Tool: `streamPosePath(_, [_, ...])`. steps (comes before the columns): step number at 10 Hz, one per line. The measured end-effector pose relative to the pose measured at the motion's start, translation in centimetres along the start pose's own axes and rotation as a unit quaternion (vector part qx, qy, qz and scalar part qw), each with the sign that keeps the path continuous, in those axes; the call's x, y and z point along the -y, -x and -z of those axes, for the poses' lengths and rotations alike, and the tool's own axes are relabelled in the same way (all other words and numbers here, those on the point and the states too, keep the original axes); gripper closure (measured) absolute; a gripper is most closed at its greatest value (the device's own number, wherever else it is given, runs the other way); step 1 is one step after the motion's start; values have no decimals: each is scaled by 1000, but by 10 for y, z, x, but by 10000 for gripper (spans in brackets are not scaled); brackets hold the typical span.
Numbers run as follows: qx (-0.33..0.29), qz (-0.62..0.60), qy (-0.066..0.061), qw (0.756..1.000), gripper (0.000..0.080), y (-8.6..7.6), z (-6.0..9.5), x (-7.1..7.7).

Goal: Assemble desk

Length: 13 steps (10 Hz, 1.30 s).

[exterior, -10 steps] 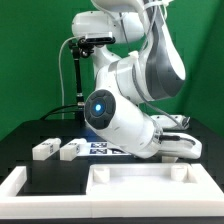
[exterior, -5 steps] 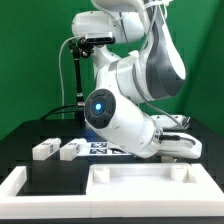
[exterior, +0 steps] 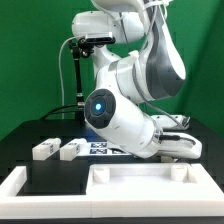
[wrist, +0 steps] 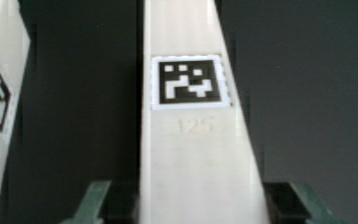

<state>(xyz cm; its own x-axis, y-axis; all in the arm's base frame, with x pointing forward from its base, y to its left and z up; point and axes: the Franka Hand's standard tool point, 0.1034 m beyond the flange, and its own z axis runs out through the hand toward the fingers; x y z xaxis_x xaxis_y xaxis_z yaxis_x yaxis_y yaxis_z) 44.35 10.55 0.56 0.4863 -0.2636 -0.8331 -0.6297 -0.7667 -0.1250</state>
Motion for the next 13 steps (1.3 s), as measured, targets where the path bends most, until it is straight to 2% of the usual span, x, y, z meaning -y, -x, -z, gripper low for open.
streamPosePath(1, [3,6,8,1000,510,2,7,-1])
streamPosePath(2, [-8,24,16,1000,509,8,33,2])
streamPosePath(3, [-13,51,10,999,509,19,64,8])
streamPosePath(4, [-25,60,6,998,509,27,83,16])
streamPosePath(5, [-33,70,11,997,509,35,91,22])
streamPosePath(6, [-68,71,7,995,509,27,91,25])
streamPosePath(8, [-142,74,2,987,509,24,97,27])
streamPosePath(9, [-161,87,9,983,509,31,105,23])
streamPosePath(10, [-187,104,21,977,509,43,132,29])
streamPosePath(11, [-224,130,37,965,509,53,167,40])
streamPosePath(12, [-265,153,46,951,509,55,188,54])
streamPosePath(13, [-305,155,39,939,509,50,186,56])
